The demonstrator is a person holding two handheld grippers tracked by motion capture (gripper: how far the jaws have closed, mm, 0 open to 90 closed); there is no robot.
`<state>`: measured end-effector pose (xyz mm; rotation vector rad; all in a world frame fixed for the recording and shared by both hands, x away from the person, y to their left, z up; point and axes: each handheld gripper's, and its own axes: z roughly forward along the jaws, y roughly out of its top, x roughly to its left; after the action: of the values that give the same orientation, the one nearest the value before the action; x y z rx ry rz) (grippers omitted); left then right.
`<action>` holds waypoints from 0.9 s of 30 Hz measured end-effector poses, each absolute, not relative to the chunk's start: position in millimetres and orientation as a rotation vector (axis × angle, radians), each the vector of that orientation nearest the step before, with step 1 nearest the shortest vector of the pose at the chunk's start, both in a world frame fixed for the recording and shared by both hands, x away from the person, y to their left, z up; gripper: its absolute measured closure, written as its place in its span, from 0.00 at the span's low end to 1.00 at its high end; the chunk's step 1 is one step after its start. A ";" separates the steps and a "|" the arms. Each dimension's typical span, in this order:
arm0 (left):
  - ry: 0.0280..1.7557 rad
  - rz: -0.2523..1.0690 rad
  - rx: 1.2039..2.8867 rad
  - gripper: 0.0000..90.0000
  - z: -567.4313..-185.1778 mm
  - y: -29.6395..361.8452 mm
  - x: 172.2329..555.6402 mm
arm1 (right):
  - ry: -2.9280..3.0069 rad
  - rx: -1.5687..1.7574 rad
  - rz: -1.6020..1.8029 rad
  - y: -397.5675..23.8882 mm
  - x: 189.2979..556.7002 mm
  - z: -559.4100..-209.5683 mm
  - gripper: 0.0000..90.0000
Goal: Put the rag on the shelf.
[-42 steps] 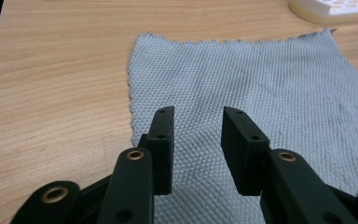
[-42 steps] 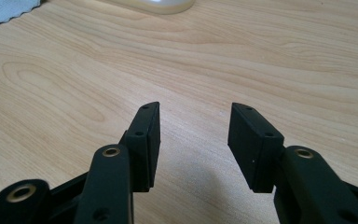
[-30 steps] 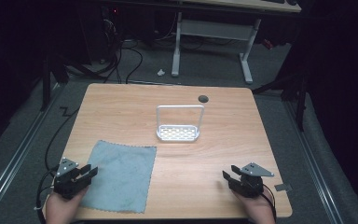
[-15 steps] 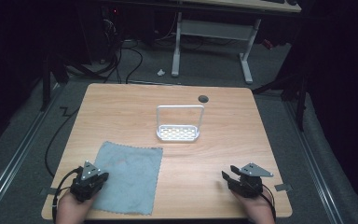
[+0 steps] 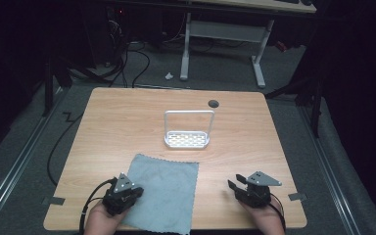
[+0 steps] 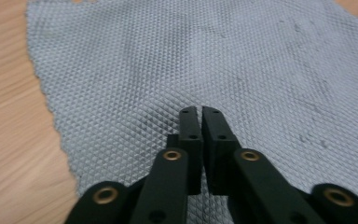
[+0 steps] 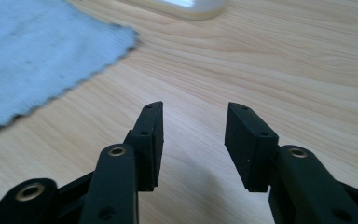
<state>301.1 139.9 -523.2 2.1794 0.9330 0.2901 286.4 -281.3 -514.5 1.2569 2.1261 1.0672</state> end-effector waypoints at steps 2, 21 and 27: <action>0.915 0.311 2.177 0.93 -519.8 139.3 299.7 | 2.156 1.226 1.087 -271.2 286.4 -514.1 0.67; 1.030 0.341 2.117 0.95 -528.2 177.4 306.3 | 2.507 0.866 1.016 -159.1 290.3 -526.6 1.00; 0.954 0.314 2.148 0.95 -528.0 160.8 299.5 | 2.454 0.952 1.000 -182.9 295.7 -526.8 1.00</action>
<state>299.5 160.8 -528.0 2.1481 0.9541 0.3137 295.7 -182.9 -526.8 0.9525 2.4536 0.9999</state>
